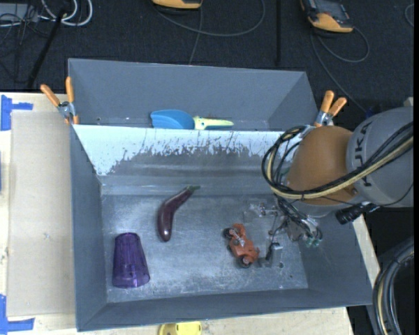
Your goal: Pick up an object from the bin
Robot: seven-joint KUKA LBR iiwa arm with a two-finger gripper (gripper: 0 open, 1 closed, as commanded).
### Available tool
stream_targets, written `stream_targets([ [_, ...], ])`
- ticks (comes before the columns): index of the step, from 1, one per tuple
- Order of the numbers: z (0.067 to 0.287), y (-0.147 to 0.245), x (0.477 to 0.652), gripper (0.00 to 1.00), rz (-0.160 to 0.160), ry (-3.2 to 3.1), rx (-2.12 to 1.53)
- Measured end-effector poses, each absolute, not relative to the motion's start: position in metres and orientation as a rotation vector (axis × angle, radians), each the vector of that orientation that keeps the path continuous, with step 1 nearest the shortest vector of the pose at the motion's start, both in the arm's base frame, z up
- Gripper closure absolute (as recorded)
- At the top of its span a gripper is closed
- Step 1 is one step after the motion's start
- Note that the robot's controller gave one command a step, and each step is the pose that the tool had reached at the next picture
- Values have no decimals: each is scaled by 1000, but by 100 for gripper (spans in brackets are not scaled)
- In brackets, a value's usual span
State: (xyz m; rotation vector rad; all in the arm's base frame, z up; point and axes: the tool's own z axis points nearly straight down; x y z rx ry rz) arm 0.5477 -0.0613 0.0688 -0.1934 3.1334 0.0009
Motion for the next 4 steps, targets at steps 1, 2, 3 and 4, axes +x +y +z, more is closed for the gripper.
stream_targets([
  [1,69,-62,510,0,2,3142,-64],
  [2,69,-30,507,100,0,3132,259],
  [3,69,-30,507,0,-1,3132,257],
  [4,69,-30,507,0,-1,3132,255],
])
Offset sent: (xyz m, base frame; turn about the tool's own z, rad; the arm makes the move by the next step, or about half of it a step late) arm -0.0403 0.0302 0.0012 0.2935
